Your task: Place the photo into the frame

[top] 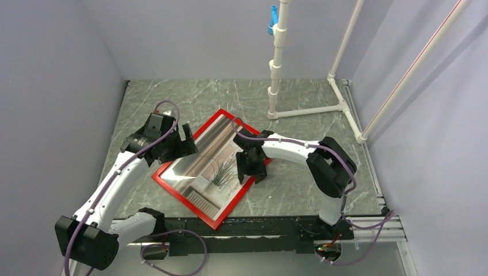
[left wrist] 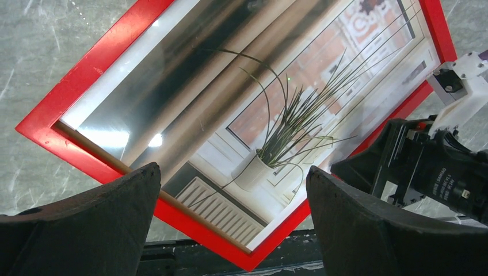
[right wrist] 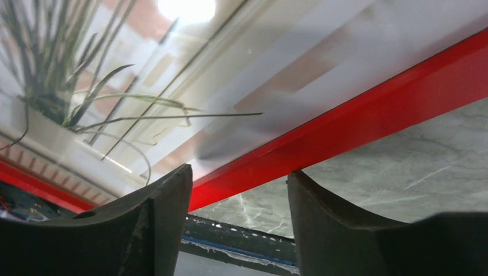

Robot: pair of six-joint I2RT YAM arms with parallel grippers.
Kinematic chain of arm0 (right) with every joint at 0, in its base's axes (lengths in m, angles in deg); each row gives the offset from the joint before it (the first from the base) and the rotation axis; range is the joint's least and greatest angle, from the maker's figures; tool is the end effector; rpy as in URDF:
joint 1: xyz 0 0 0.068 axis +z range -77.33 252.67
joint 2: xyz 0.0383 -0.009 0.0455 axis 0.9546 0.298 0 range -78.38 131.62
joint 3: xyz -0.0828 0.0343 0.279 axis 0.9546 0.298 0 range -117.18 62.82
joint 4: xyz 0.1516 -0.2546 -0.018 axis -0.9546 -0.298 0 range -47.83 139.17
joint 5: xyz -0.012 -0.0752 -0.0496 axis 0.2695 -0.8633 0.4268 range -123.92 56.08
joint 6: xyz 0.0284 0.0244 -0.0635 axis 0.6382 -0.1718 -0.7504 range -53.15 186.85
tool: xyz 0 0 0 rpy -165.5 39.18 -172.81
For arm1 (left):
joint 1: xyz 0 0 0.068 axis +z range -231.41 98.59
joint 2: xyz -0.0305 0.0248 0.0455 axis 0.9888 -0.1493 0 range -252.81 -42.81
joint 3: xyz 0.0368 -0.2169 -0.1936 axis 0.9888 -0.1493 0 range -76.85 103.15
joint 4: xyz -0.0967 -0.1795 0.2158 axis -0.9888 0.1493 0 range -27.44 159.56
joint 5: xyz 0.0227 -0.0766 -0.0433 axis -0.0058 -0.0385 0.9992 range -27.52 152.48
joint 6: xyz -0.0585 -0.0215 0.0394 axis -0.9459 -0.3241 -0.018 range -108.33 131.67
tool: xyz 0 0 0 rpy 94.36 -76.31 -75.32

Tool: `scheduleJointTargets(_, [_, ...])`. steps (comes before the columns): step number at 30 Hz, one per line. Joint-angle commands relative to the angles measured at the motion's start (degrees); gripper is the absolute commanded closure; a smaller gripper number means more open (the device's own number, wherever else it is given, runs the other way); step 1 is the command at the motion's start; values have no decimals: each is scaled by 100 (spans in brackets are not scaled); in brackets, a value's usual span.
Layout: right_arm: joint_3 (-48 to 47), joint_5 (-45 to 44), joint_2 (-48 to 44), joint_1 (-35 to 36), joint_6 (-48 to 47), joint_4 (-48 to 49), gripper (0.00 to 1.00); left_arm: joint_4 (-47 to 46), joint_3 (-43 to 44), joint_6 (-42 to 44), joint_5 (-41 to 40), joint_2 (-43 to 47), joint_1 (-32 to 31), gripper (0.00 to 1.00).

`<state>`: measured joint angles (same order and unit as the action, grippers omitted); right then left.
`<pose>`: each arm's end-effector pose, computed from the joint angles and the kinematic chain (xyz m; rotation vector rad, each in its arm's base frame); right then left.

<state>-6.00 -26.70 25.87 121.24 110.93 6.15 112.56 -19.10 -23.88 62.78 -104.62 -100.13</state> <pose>0.2469 0.2916 0.1424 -0.1402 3.0696 0.3585 0.2376 -0.0808 0.2946 -0.3724 2.5315 -0.3846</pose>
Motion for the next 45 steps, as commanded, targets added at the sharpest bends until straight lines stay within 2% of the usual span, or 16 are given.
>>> scheduleJointTargets(1, [-191, -30, 311, 22, 86, 346, 45, -87, -104, 133, 138, 252, 192, 1])
scheduleJointTargets(2, [-211, -115, 353, 33, 36, 301, 52, -92, -121, 156, 153, 262, 234, 1])
scheduleJointTargets(8, [-288, -593, 517, 29, -363, 22, 72, -95, -22, 344, 221, 160, 485, 1])
scheduleJointTargets(17, [-1000, -1394, 971, -147, -973, -485, 94, -127, 87, 678, 373, -109, 981, 0])
scheduleJointTargets(21, [-1256, -1447, 1136, -561, -1263, -479, 98, -80, 17, 882, 361, -243, 1257, 1])
scheduleJointTargets(27, [-1812, -1730, 1353, -1149, -2024, -545, 98, -157, -167, 1157, 581, -541, 1624, 1])
scheduleJointTargets(30, [-2075, -1834, 1435, -1242, -2333, -577, 92, -286, -250, 1214, 717, -735, 1721, 1])
scheduleJointTargets(34, [-2269, -2083, 1336, -1245, -2416, -653, 50, -519, -386, 1181, 846, -1027, 1783, 1])
scheduleJointTargets(35, [-2194, -2062, 1255, -1244, -2394, -617, 41, -571, -427, 1157, 886, -1116, 1794, 1])
scheduleJointTargets(37, [-1981, -1943, 1040, -1250, -2302, -520, 31, -702, -513, 1136, 995, -1324, 1801, 1])
scheduleJointTargets(40, [-1565, -1606, 710, -1252, -2098, -360, 21, -913, -654, 1038, 1111, -1574, 1797, 1])
scheduleJointTargets(45, [-811, -772, 361, -1252, -1704, 199, 16, -1316, -878, 964, 1374, -1976, 1797, 1])
